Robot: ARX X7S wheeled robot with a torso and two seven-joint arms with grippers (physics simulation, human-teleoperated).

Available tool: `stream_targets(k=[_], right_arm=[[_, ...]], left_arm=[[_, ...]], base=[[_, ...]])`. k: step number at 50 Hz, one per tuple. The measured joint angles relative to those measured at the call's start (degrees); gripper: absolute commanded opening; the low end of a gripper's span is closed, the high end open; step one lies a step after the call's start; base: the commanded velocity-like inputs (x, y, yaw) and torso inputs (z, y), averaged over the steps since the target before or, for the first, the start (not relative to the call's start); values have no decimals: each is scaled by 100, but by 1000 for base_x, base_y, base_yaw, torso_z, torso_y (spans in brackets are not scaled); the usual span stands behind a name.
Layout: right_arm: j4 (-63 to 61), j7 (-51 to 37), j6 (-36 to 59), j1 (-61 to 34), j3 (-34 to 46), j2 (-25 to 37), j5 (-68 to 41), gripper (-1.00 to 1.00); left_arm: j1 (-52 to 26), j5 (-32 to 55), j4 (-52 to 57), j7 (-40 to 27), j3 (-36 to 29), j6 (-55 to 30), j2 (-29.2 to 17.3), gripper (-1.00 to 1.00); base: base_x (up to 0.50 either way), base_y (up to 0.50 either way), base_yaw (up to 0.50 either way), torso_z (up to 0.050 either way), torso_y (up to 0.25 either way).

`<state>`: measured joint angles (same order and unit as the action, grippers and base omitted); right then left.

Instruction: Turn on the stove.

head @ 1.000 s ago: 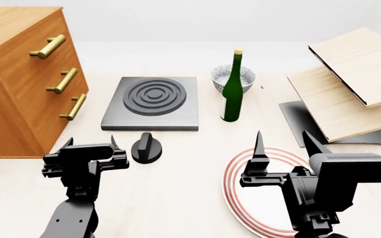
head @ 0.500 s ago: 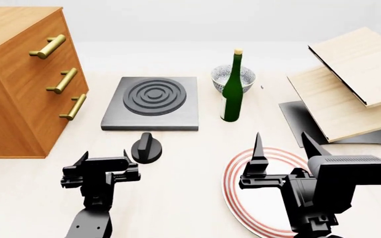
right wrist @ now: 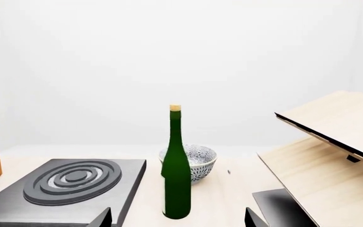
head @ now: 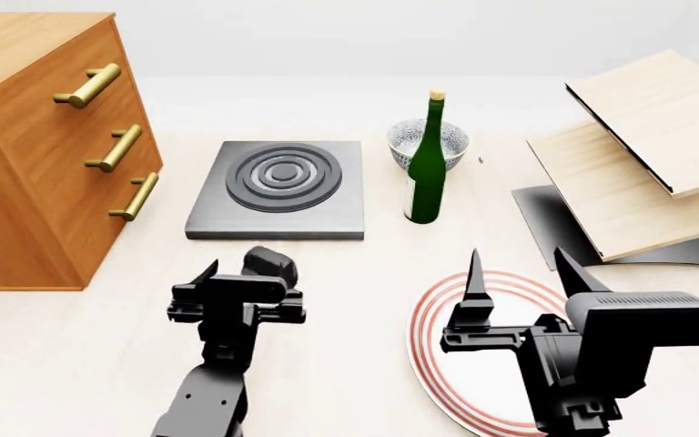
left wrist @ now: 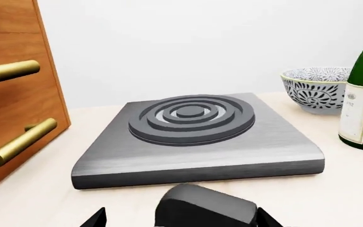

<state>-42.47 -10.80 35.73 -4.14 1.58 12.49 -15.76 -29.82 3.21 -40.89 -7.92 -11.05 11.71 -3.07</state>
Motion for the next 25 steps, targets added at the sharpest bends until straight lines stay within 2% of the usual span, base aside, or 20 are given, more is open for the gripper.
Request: stream_targets(k=[8, 15, 20, 25], right_arm=[[-60, -37, 1, 6, -88, 27, -72, 100], [-78, -75, -25, 8, -113, 41, -91, 100], [-45, -92, -87, 28, -91, 52, -69, 100], [8, -104, -159, 59, -51, 65, -35, 100]], left_arm=[[692, 282, 2685, 146, -226, -1608, -189, 100], [1185, 756, 4984, 166, -154, -3018, -433, 100], [1468, 1077, 6182, 102, 31, -3736, -570, 100], [1737, 1280, 6941, -3, 243, -4154, -659, 100]], base=[[0, 0, 0, 0, 0], [0, 0, 0, 0, 0], [0, 0, 0, 0, 0], [0, 0, 0, 0, 0]])
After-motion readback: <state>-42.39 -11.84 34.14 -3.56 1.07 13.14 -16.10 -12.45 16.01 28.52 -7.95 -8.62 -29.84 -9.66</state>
